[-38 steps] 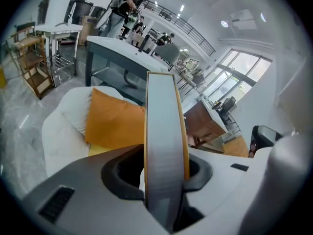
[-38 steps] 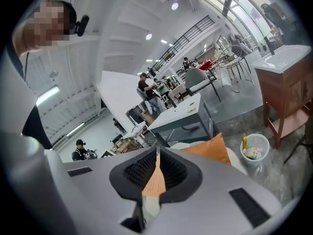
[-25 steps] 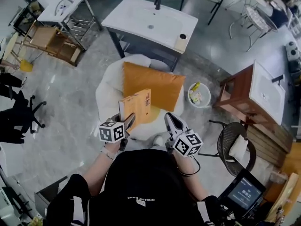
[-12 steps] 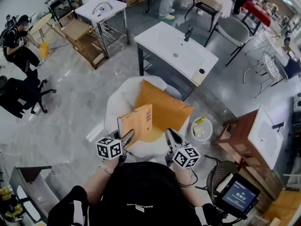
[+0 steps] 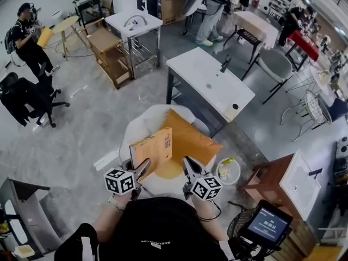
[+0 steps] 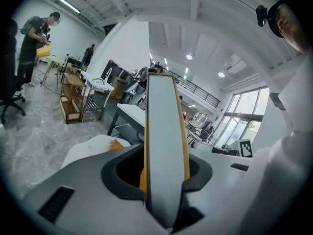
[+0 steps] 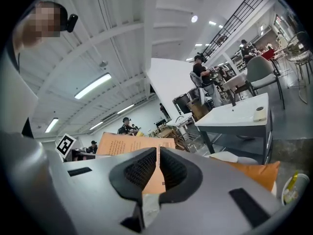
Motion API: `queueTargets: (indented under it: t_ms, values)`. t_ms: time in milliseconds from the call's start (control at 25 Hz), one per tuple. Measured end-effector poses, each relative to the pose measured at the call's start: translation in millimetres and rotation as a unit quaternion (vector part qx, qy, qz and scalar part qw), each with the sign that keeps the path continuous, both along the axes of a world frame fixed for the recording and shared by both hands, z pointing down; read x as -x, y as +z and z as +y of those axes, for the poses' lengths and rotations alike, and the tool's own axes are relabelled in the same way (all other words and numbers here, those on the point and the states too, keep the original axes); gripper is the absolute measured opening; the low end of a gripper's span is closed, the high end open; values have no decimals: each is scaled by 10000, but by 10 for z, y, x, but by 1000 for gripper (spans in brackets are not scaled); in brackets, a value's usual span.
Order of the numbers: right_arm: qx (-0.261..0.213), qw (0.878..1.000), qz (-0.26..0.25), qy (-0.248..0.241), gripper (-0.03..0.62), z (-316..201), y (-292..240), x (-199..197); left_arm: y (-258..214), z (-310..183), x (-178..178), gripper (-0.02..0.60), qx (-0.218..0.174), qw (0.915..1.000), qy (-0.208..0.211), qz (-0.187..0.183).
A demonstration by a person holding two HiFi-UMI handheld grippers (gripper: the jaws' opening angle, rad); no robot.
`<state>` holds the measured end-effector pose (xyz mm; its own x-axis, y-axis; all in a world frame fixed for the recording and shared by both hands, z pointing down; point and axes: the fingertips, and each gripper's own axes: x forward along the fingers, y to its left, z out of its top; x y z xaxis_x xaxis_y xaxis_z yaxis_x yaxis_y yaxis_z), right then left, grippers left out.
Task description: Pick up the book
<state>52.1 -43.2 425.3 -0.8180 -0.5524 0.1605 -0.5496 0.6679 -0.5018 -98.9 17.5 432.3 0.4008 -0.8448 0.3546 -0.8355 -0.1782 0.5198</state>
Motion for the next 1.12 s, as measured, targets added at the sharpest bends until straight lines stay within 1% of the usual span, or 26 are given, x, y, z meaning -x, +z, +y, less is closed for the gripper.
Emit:
queueTargets:
  t_ms: [240,640,880,1120]
  values:
    - [-138,9994,-40,-309,40,76,-95,170,-85,142,84,156,-104,9996,-252,-8]
    - [-208,9989,35,-423,40,125,-96,216,-74,206,205,156,-97,9988,-474,30]
    - [-214,9986,-55,-488,40,172,-91,209,-20,203,186,156,-33,9991,-424,12]
    - [-255,9987,35,-437,40,166,-47,160,54,134,118,156,11,9995,-300,31]
